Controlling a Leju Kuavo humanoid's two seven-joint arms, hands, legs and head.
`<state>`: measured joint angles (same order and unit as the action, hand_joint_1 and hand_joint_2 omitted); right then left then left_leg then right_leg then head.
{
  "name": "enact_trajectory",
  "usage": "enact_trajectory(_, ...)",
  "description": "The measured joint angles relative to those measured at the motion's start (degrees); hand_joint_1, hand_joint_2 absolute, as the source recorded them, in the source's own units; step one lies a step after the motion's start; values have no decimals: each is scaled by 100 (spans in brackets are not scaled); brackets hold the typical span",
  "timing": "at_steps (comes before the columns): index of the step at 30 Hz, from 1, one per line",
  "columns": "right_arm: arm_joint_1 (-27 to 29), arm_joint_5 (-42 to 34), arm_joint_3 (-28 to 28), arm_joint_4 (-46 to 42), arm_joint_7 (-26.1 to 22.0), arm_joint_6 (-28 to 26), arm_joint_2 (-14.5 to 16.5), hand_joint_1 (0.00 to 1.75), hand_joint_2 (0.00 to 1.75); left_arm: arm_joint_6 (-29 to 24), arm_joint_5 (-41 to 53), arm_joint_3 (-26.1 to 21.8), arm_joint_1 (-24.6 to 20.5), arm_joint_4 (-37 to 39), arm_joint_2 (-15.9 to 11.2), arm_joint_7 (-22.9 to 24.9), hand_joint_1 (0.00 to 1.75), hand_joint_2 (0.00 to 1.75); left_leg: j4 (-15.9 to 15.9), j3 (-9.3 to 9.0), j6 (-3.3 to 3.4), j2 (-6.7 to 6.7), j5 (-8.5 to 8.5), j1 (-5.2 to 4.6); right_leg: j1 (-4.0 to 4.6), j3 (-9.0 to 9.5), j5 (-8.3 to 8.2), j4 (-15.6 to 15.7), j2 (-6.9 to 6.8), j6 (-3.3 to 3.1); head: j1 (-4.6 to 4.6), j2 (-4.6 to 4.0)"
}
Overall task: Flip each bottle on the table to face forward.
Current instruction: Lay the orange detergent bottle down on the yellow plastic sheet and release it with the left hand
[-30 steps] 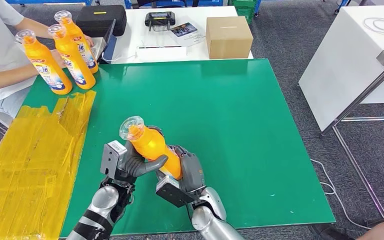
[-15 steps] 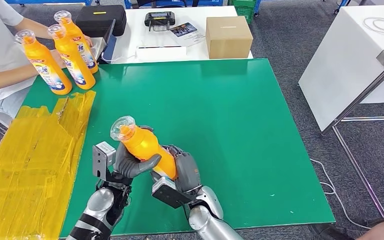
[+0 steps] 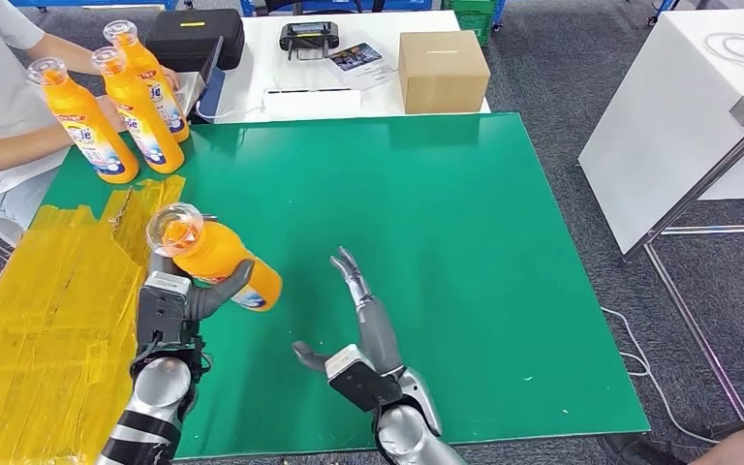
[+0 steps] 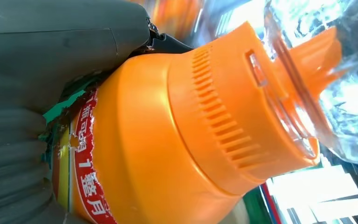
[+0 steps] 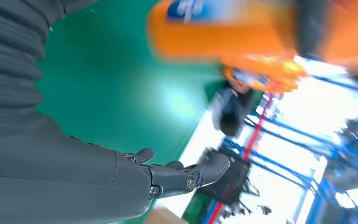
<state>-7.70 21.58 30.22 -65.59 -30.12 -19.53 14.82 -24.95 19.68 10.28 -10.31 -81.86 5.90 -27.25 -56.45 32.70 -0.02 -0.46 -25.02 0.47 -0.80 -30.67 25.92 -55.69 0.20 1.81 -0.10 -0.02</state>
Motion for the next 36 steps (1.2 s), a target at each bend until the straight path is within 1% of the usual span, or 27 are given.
enact_trajectory(2, 203, -147, -72, -561, 59, 159, -108, 0, 175, -530, 729, -145, 65, -170, -86, 50, 175, 175, 0, 2, 0, 0, 0, 0, -1, -2, 0, 0, 0, 0, 1, 0)
enact_trajectory(5, 452, -411, -218, -1309, 116, 412, -269, 0, 175, -1071, 1655, -377, 183, -378, -211, 171, 175, 175, 0, 2, 0, 1, -1, -1, -2, -2, 0, 1, 0, 0, 1, 0)
enact_trajectory(8, 631, -624, -397, -1817, 101, 568, -394, 0, 175, -1402, 2628, -608, 305, -476, -264, 224, 175, 175, 0, 2, 0, 0, 0, -2, -2, -1, 0, 2, 0, 0, 1, 0)
enact_trajectory(10, 728, -699, -529, -2068, 67, 605, -459, 0, 175, -1474, 3483, -848, 375, -529, -224, 112, 175, 175, 0, 2, 0, 1, 0, -2, -2, 0, 0, 2, 0, 0, 1, 0)
enact_trajectory(12, 779, -725, -609, -2201, 46, 617, -494, 0, 175, -1486, 4037, -1036, 414, -570, -168, -12, 175, 175, 0, 1, 0, 1, 0, -2, -2, 0, 0, 2, 0, 0, 0, 0)
enact_trajectory(17, 790, -733, -629, -2232, 43, 618, -502, 0, 175, -1488, 4184, -1091, 422, -583, -146, -53, 175, 175, 0, 1, 0, 2, 0, -2, -2, 0, 0, 2, 0, 0, -1, 0)
enact_trajectory(18, 800, -743, -649, -2259, 39, 619, -512, 0, 175, -1490, 4389, -1169, 428, -607, -106, -114, 175, 175, 0, 1, 0, 2, 0, -2, -2, 0, 0, 2, 0, 0, 0, 0)
enact_trajectory(20, 831, -778, -710, -2339, 18, 625, -544, 0, 175, -1494, 5009, -1447, 446, -699, 6, -281, 175, 175, 0, 1, 0, 2, 0, -3, -2, 1, -1, 2, 1, 0, 1, 0)
enact_trajectory(21, 855, -866, -770, -2423, -19, 663, -584, 0, 175, -1497, 5583, -1695, 488, -779, 57, -224, 175, 175, 0, 0, 0, 3, 0, -2, -2, 1, -1, 2, 1, 0, 1, 0)
enact_trajectory(23, 884, -1122, -887, -2609, -98, 806, -696, 0, 175, -1500, 6564, -1990, 623, -879, -116, 419, 175, 175, 0, -2, 0, 9, 0, 5, 1, -3, 0, 1, 3, -1, -1, 0)
enact_trajectory(24, 892, -1237, -930, -2685, -126, 878, -746, 0, 175, -1500, 6867, -2033, 689, -891, -259, 789, 175, 175, 0, -2, -1, 11, 0, 9, 4, -4, 0, 1, 4, -1, -1, 0)
enact_trajectory(25, 892, -1289, -951, -2727, -134, 917, -780, 0, 175, -1500, 6966, -2005, 726, -885, -396, 1014, 175, 175, 0, -2, -1, 11, 0, 12, 7, -4, 0, 1, 3, -1, -1, 0)
enact_trajectory(27, 893, -1306, -962, -2761, -137, 930, -809, 0, 175, -1500, 6993, -1971, 745, -881, -521, 1066, 175, 175, 1, -2, -1, 9, 0, 14, 11, -2, 0, 1, 3, -1, 0, 0)
enact_trajectory(29, 892, -1352, -969, -2785, -157, 966, -830, 0, 175, -1500, 7019, -1855, 756, -835, -729, 1331, 175, 175, 1, -1, -1, 11, 0, 13, 12, -5, 0, 1, 3, -2, 3, 0)
enact_trajectory(30, 891, -1395, -972, -2799, -174, 1005, -841, 0, 175, -1499, 7028, -1716, 734, -759, -930, 1704, 175, 175, 1, -1, -2, 15, 1, 14, 12, -11, -1, 1, 7, -3, 4, 0)
enact_trajectory(31, 890, -1445, -973, -2815, -192, 1052, -854, 0, 175, -1498, 7030, -1496, 676, -634, -1211, 2250, 175, 175, 1, -1, -5, 19, 2, 14, 12, -17, -2, 2, 11, -5, 4, 0)
enact_trajectory(33, 889, -1532, -974, -2854, -218, 1135, -882, 0, 175, -1495, 7024, -820, 457, -267, -1850, 3570, 175, 175, 1, -1, -10, 20, 6, 15, 12, -19, -4, 1, 15, -8, -1, 0)
enact_trajectory(34, 884, -1558, -974, -2870, -223, 1161, -897, 0, 175, -1494, 7021, -412, 318, -48, -2144, 4094, 175, 175, 1, -2, -13, 14, 9, 15, 12, -15, -5, 1, 11, -8, -2, 0)
enact_trajectory(35, 877, -1574, -974, -2885, -227, 1186, -910, 0, 175, -1494, 7016, -17, 190, 173, -2370, 4424, 175, 175, 1, -2, -15, 8, 11, 15, 12, -9, -5, 0, 7, -9, -2, 0)
enact_trajectory(36, 868, -1585, -974, -2899, -232, 1207, -921, 0, 175, -1494, 7016, 337, 83, 392, -2550, 4583, 175, 175, 2, -2, -17, 4, 12, 15, 13, -6, -5, -1, 4, -9, 1, 0)
